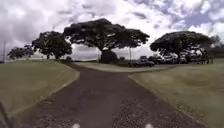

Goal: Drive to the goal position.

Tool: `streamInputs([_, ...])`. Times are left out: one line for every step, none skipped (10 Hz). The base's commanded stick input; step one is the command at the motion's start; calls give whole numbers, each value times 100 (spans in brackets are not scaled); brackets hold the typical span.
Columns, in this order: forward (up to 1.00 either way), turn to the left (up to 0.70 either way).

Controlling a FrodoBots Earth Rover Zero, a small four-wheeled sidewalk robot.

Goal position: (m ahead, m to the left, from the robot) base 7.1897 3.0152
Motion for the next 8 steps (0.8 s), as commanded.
streamInputs([70, 0])
streamInputs([70, 0])
streamInputs([70, 0])
streamInputs([70, 0])
streamInputs([70, 0])
streamInputs([70, 0])
streamInputs([70, 0])
streamInputs([70, 0])
